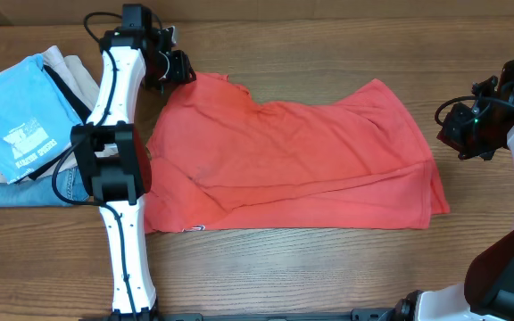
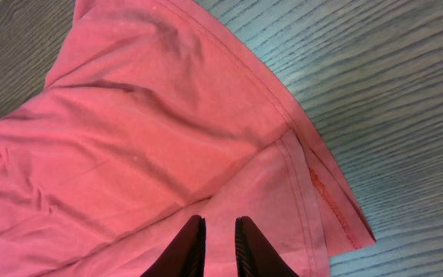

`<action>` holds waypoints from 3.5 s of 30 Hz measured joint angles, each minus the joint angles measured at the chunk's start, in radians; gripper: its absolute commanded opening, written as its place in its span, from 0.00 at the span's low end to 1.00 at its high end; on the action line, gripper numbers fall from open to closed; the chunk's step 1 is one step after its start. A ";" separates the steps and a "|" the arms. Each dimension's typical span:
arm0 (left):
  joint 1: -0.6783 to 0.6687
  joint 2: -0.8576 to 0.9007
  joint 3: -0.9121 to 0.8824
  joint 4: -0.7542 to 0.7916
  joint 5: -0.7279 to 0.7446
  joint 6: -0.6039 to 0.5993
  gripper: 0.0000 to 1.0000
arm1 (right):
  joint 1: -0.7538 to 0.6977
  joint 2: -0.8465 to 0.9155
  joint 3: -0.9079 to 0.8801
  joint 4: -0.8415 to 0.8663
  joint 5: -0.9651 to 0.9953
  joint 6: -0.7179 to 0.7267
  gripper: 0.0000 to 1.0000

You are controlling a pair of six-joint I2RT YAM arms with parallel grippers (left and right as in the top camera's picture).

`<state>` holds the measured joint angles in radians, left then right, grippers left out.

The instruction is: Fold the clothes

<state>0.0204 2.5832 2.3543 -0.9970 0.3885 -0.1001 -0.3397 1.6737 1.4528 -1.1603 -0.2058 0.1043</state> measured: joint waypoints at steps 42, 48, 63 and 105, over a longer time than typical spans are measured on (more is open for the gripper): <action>-0.014 0.005 -0.003 0.008 -0.061 0.010 0.41 | 0.000 0.000 0.000 -0.003 0.000 0.000 0.17; -0.024 0.005 -0.007 0.009 -0.072 0.015 0.34 | 0.000 0.000 0.000 -0.003 0.000 0.000 0.17; -0.040 0.019 -0.007 -0.018 -0.079 0.006 0.04 | 0.000 0.000 0.000 0.060 -0.001 0.000 0.10; -0.071 -0.158 -0.012 -0.211 -0.236 -0.134 0.04 | 0.249 0.483 0.000 0.971 -0.023 -0.021 0.47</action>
<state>-0.0509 2.4248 2.3421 -1.2079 0.1524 -0.2337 -0.0910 2.1563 1.4528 -0.1890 -0.2283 0.0834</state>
